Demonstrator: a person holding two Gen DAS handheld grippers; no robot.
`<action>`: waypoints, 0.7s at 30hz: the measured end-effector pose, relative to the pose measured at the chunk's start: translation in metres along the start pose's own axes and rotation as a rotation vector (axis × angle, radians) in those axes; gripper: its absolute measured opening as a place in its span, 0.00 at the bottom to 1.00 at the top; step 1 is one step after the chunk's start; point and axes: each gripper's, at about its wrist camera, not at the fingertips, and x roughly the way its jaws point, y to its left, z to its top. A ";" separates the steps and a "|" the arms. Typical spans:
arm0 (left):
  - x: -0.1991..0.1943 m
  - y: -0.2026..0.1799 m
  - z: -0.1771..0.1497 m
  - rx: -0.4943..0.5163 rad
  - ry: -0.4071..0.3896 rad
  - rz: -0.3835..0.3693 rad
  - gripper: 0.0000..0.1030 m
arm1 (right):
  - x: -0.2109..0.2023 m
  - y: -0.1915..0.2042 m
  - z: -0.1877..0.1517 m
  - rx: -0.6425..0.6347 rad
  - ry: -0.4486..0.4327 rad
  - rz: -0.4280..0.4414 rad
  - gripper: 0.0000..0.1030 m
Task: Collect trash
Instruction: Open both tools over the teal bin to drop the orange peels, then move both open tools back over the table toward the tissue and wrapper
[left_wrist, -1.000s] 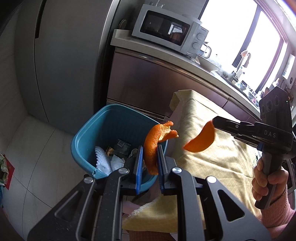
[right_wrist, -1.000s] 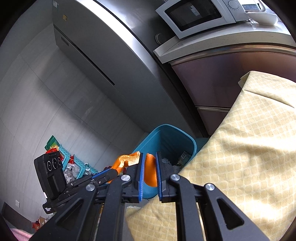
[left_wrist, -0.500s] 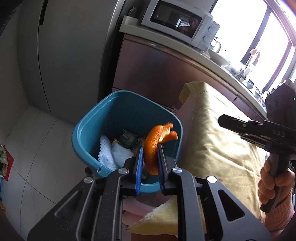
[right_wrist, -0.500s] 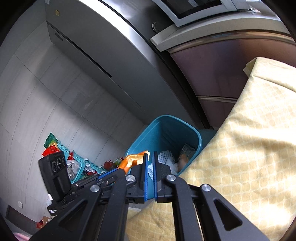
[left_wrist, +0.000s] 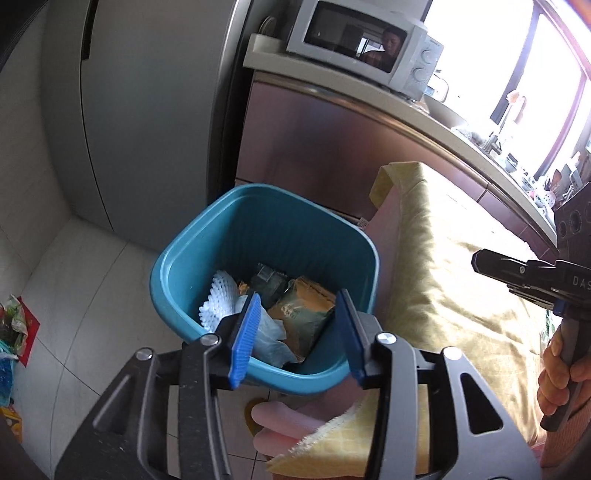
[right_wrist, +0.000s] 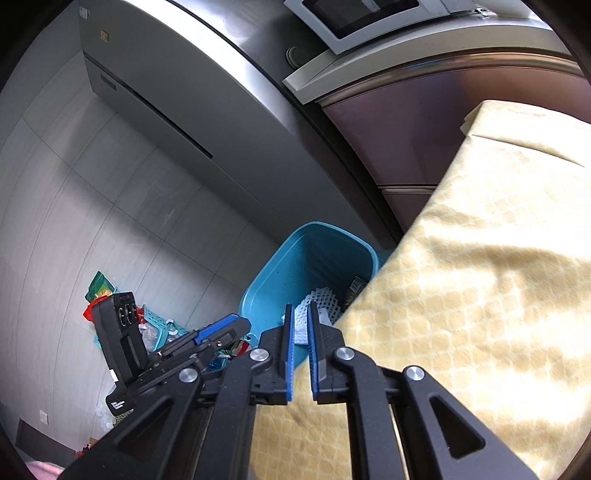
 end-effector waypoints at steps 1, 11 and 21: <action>-0.003 -0.003 0.001 0.009 -0.009 -0.001 0.44 | -0.004 -0.002 -0.001 0.001 -0.005 -0.001 0.08; -0.041 -0.054 0.003 0.123 -0.105 -0.048 0.63 | -0.057 -0.008 -0.011 -0.030 -0.090 -0.043 0.28; -0.050 -0.135 -0.015 0.277 -0.098 -0.231 0.71 | -0.133 -0.027 -0.018 -0.042 -0.223 -0.141 0.43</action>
